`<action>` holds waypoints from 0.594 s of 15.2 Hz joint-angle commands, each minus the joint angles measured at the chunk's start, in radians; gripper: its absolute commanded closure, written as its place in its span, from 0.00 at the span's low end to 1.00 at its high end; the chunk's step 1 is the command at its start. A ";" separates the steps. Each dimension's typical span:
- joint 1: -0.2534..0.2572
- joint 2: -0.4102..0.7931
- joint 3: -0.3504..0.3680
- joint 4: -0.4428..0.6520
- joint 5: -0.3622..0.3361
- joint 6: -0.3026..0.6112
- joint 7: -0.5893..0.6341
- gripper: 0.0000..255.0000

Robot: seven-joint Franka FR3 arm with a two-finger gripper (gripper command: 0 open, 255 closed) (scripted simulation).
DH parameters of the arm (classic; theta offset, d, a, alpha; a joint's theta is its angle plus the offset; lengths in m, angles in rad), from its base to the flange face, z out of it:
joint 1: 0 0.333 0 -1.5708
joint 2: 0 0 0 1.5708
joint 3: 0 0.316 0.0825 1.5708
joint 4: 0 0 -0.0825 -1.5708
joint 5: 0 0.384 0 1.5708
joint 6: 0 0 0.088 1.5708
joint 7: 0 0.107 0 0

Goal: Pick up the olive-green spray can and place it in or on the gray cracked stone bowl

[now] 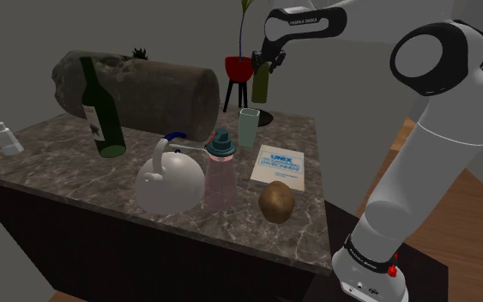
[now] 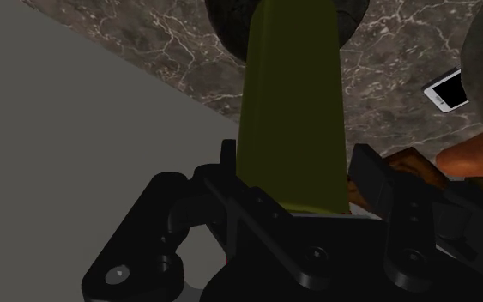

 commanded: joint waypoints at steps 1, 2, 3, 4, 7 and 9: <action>-0.001 -0.003 -0.001 -0.028 -0.003 0.027 0.004 1.00; -0.001 -0.004 -0.001 -0.042 -0.005 0.040 0.006 1.00; -0.001 -0.005 -0.001 -0.057 -0.007 0.053 0.009 1.00; -0.002 -0.005 -0.002 -0.070 -0.008 0.067 0.011 1.00; -0.003 -0.005 -0.002 -0.110 -0.014 0.106 0.019 1.00; -0.003 -0.004 -0.003 -0.136 -0.017 0.133 0.024 1.00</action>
